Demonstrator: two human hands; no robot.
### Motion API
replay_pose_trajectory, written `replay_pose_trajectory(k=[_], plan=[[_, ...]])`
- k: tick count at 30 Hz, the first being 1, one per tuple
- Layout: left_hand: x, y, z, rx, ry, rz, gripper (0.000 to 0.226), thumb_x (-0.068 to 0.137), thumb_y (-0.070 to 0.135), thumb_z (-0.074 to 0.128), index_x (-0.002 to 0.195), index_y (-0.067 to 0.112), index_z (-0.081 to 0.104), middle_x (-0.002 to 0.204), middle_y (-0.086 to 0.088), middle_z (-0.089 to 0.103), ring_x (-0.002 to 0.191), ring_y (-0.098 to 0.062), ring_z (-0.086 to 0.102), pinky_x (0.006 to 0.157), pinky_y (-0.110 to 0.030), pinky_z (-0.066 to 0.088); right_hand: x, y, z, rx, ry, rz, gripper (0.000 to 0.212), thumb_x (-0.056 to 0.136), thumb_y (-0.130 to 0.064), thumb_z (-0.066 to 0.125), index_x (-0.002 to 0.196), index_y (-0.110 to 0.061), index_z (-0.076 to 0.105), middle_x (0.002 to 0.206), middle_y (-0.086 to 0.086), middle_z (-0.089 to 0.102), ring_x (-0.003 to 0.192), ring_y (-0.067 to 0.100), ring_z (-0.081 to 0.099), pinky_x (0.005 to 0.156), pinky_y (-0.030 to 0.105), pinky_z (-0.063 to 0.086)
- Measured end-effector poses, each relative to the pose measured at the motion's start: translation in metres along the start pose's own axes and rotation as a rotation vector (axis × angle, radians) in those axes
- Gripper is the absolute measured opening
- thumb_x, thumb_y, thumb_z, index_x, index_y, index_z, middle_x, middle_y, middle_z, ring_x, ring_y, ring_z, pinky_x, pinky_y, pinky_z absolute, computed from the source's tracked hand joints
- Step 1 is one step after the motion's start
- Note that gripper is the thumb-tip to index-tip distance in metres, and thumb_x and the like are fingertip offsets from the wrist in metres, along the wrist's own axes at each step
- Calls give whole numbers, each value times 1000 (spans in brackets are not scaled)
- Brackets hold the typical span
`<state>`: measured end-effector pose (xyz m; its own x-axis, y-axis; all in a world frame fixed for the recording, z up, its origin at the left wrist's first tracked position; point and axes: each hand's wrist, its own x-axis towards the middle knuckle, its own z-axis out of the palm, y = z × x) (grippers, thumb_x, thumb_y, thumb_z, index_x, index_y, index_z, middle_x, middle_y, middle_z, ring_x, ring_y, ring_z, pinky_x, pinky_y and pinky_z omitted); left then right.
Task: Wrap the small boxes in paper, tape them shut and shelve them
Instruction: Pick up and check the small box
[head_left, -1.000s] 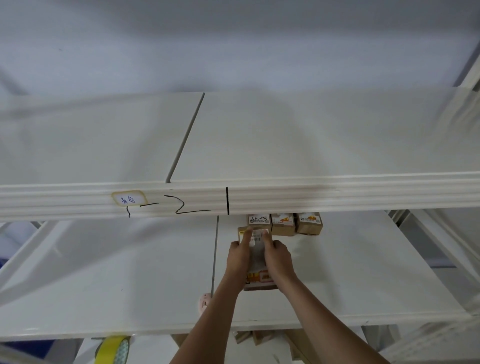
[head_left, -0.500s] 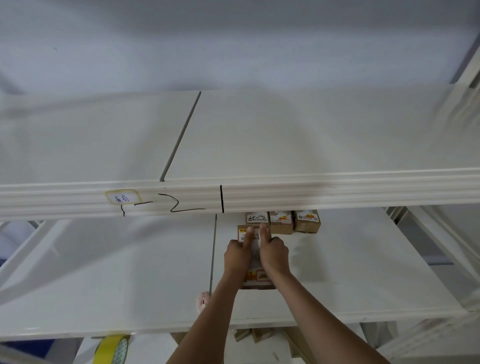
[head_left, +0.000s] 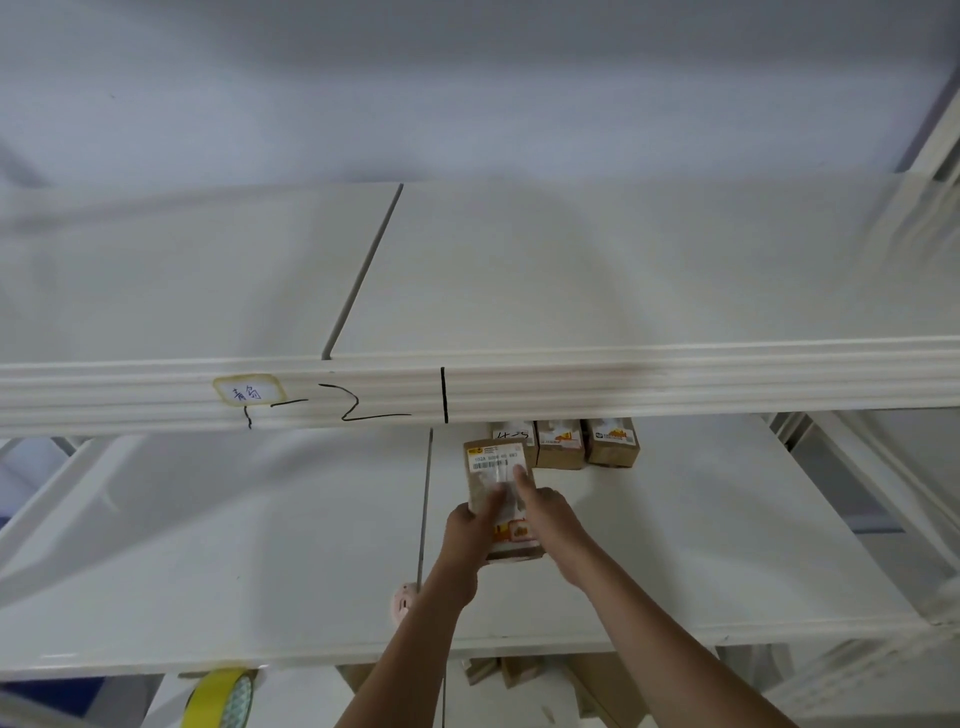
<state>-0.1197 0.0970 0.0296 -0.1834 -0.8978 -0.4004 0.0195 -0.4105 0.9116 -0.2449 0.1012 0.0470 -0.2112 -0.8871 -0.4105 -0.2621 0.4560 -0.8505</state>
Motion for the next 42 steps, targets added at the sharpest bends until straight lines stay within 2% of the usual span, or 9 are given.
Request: replay_pose_trajectory(k=[4, 11, 14, 19, 25, 33, 36, 38, 42], plan=[[-3, 3, 5, 10, 45, 48, 38, 94, 46, 63, 106, 11, 70, 89, -8, 78, 82, -21, 76, 78, -36, 62, -5, 6, 3, -64, 79, -37, 68, 95, -69, 39, 125, -9, 50, 111, 5, 65, 86, 9, 64, 59, 21, 48], [2, -1, 17, 1, 118, 81, 41, 96, 47, 60, 112, 9, 67, 95, -9, 77, 83, -23, 76, 75, -45, 63, -8, 1, 7, -55, 173, -89, 54, 100, -56, 46, 119, -6, 49, 105, 4, 62, 75, 9, 61, 48, 17, 46], [-2, -5, 18, -20, 124, 89, 42, 96, 50, 59, 115, 13, 66, 96, -7, 77, 86, -23, 75, 80, -47, 62, -7, 0, 5, -76, 157, -89, 54, 100, -57, 45, 118, -6, 48, 104, 4, 62, 77, 11, 62, 52, 20, 46], [-10, 0, 5, -4, -23, 45, 52, 103, 54, 36, 113, 14, 67, 94, -9, 78, 86, -22, 76, 67, -28, 58, -4, 14, 0, 106, 36, 28, 59, 98, -61, 44, 126, -9, 44, 112, 6, 66, 92, 18, 69, 64, 26, 52], [-6, -6, -3, 29, -60, 65, 53, 103, 54, 37, 116, 11, 67, 97, -12, 77, 89, -26, 75, 76, -33, 60, -6, 21, -2, 234, -43, 6, 42, 99, -50, 54, 114, -13, 63, 95, 6, 77, 82, 20, 76, 70, 30, 60], [1, -15, 0, 275, 140, 52, 49, 99, 58, 43, 120, 17, 60, 107, -4, 72, 91, -18, 72, 77, -33, 60, -1, 24, 7, 295, 65, 118, 56, 86, -52, 65, 119, -7, 60, 95, 7, 76, 78, 21, 76, 58, 27, 54], [-1, -14, -5, 531, 333, 208, 28, 102, 37, 51, 126, 25, 59, 118, -1, 63, 96, -10, 61, 74, -19, 50, -7, 23, 7, 198, 186, 122, 66, 82, -47, 74, 121, -12, 35, 106, 2, 63, 91, 23, 67, 63, 31, 52], [-4, -14, -3, 522, 265, 239, 19, 104, 21, 47, 111, 21, 65, 106, 1, 68, 90, -10, 63, 66, -11, 47, -7, 20, 10, 122, 203, 85, 66, 84, -50, 74, 119, -15, 30, 107, 1, 58, 96, 24, 64, 73, 34, 54], [-9, -21, 3, 278, 86, 58, 35, 97, 46, 58, 117, 18, 51, 108, -1, 66, 94, -15, 68, 74, -28, 60, -4, 9, 19, 64, 57, 54, 49, 98, -57, 46, 108, -11, 56, 104, 7, 64, 93, 20, 63, 71, 32, 50]])
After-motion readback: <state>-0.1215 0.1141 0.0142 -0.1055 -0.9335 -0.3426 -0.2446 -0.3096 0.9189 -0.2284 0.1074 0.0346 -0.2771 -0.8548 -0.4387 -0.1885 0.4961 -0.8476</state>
